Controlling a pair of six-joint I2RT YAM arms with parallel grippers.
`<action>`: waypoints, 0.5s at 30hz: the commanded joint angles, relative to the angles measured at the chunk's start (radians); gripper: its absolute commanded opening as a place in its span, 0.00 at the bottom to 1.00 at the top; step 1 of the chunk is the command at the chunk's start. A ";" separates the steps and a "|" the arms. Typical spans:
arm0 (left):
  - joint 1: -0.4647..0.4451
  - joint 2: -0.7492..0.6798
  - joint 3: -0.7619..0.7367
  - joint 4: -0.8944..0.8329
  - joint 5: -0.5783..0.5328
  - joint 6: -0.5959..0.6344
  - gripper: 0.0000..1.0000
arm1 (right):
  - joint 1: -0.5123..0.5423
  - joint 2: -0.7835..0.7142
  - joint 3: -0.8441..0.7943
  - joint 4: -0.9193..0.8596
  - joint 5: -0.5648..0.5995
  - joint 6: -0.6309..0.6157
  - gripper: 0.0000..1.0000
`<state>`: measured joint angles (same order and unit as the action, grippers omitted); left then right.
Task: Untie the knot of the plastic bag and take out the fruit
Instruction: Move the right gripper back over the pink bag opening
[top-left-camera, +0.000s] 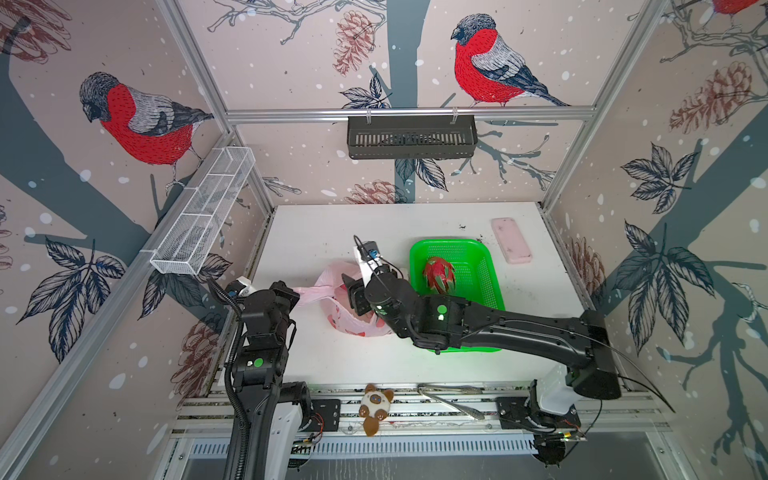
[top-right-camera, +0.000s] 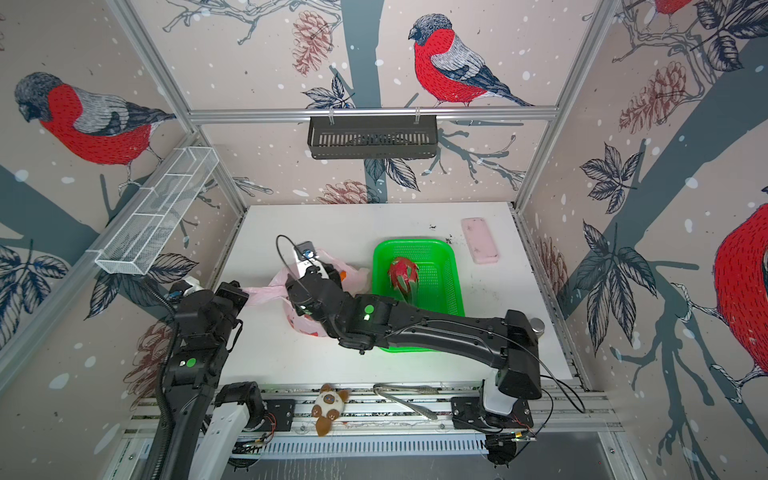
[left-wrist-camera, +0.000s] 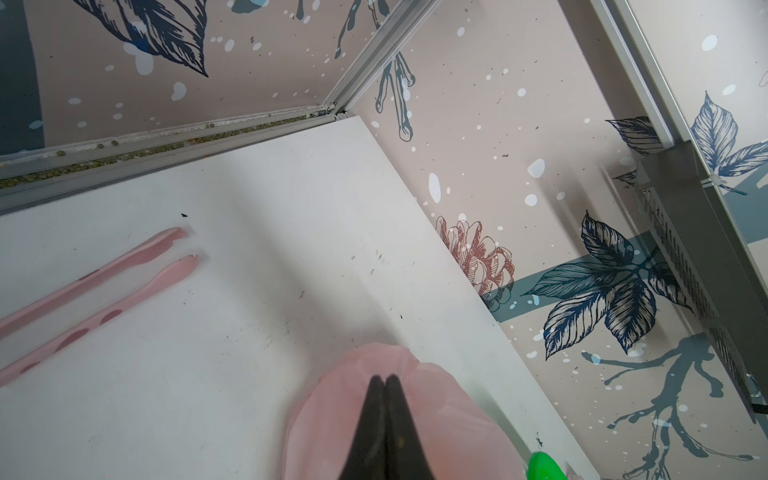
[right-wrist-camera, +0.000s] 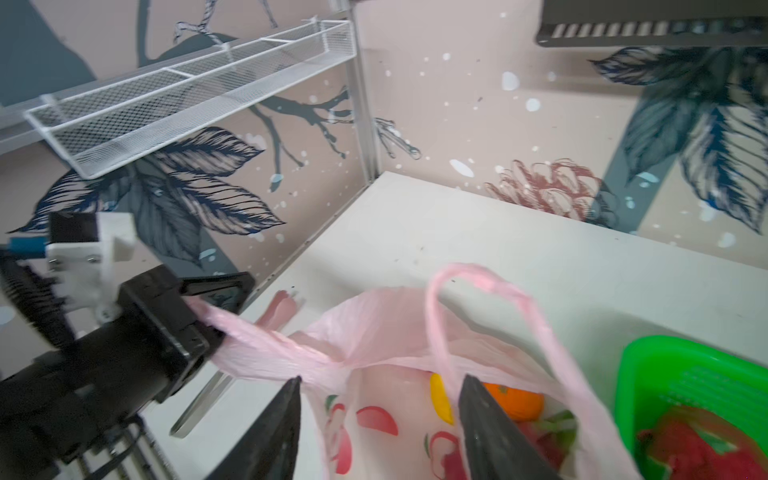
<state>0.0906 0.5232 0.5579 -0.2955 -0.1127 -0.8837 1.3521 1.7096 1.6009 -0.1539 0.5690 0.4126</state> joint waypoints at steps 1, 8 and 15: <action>0.000 -0.003 0.008 0.038 -0.005 0.012 0.00 | -0.003 0.072 0.062 0.014 -0.065 -0.012 0.53; 0.000 -0.013 -0.013 0.031 -0.005 0.011 0.00 | -0.092 0.154 0.054 -0.042 -0.092 0.099 0.42; 0.000 -0.026 -0.028 0.020 -0.014 0.013 0.00 | -0.149 0.187 -0.004 -0.148 -0.152 0.163 0.39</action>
<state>0.0906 0.4984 0.5362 -0.2970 -0.1135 -0.8829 1.2072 1.8904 1.6112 -0.2523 0.4442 0.5293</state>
